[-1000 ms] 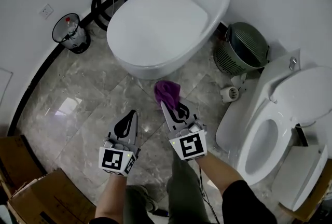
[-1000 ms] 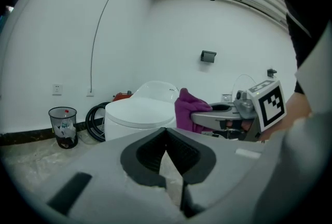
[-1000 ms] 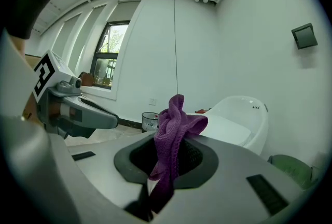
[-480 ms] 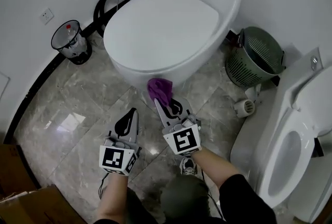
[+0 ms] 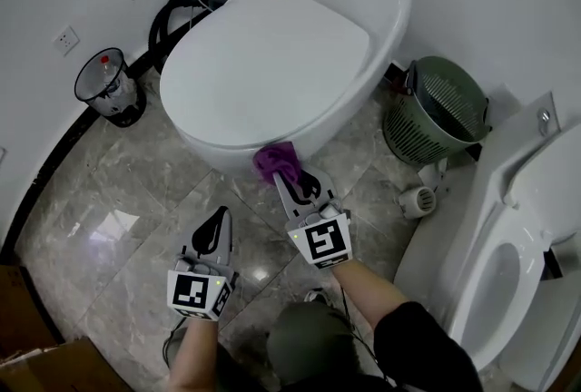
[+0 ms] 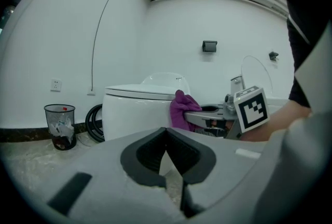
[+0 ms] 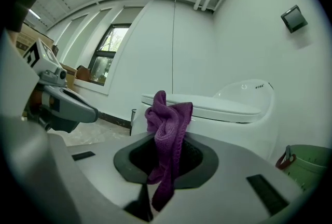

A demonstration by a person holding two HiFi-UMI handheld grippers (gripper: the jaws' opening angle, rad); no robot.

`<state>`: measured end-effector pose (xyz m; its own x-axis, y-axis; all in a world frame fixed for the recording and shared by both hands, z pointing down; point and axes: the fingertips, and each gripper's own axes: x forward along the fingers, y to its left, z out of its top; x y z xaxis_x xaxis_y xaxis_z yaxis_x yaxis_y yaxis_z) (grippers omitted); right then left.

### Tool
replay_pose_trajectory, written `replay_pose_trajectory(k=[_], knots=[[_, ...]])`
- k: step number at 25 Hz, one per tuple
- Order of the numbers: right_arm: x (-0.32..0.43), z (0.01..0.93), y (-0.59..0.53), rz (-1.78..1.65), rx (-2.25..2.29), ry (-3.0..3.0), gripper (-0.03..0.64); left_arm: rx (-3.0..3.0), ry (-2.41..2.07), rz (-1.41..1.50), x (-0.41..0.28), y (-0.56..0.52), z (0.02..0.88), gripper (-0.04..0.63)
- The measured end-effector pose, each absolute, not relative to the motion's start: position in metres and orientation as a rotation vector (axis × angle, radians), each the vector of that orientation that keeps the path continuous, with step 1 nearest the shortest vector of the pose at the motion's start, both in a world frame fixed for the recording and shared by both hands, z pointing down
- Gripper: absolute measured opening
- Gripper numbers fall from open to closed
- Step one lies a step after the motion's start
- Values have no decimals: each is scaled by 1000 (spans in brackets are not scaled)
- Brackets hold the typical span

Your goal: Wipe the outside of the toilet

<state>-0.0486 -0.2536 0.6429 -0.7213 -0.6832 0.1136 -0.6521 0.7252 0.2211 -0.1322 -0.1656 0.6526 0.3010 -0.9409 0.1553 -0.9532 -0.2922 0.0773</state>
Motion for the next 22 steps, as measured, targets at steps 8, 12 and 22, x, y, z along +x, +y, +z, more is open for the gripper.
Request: replay_pose_trajectory(k=[8,12,22], knots=[[34,652,-310,-127,1259,-2687,66,2437,-1678,122,-88,-195,670,0],[91,658,-361,-121,1411,-2580,64,2436,-1638,137,-73,-206,678,0],[186,661,-489,-75,1628,-2394,64,2417,-1580,192,-49,-218,703,1]])
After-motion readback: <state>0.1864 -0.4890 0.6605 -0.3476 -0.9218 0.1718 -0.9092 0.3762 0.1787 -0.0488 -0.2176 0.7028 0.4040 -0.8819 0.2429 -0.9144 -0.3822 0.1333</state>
